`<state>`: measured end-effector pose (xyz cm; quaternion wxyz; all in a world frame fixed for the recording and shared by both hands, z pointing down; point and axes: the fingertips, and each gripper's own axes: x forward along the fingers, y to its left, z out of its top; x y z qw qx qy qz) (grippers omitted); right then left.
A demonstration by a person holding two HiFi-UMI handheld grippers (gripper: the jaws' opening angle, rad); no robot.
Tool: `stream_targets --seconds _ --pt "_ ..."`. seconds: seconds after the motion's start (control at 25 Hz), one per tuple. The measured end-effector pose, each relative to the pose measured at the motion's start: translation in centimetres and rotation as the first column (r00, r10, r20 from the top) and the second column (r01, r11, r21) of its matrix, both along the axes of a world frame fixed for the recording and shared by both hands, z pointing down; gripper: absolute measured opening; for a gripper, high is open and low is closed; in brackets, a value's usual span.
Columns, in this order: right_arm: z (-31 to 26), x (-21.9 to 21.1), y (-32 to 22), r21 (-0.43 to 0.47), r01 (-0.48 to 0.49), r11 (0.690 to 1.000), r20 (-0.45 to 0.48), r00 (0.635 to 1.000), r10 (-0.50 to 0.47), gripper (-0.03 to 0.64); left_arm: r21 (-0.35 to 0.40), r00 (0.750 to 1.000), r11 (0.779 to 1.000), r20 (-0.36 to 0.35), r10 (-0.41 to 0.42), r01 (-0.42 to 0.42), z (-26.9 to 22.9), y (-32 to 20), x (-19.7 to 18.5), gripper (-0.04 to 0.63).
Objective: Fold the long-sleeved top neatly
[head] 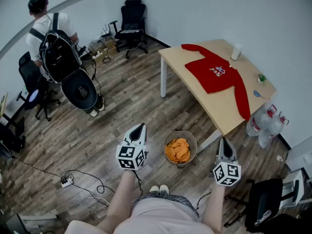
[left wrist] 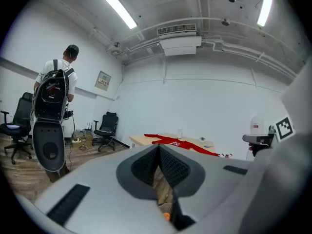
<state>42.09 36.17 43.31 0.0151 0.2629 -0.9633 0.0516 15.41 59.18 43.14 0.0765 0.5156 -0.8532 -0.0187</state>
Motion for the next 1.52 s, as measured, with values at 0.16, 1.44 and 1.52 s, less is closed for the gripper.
stream_targets --seconds 0.16,1.44,1.52 --pt "0.0 -0.3 0.2 0.001 0.000 1.000 -0.003 1.000 0.000 0.008 -0.002 1.000 1.000 -0.006 -0.002 0.002 0.2 0.2 -0.2 0.003" --pt "-0.8 -2.9 1.4 -0.009 0.110 0.994 0.054 0.993 -0.109 0.136 0.085 0.999 0.996 -0.016 -0.030 0.032 -0.6 1.2 -0.9 0.039" --pt "-1.2 -3.0 1.4 -0.013 0.115 0.993 0.079 0.990 -0.113 0.188 0.103 1.000 0.994 -0.010 -0.025 0.026 -1.2 1.5 -1.1 0.139"
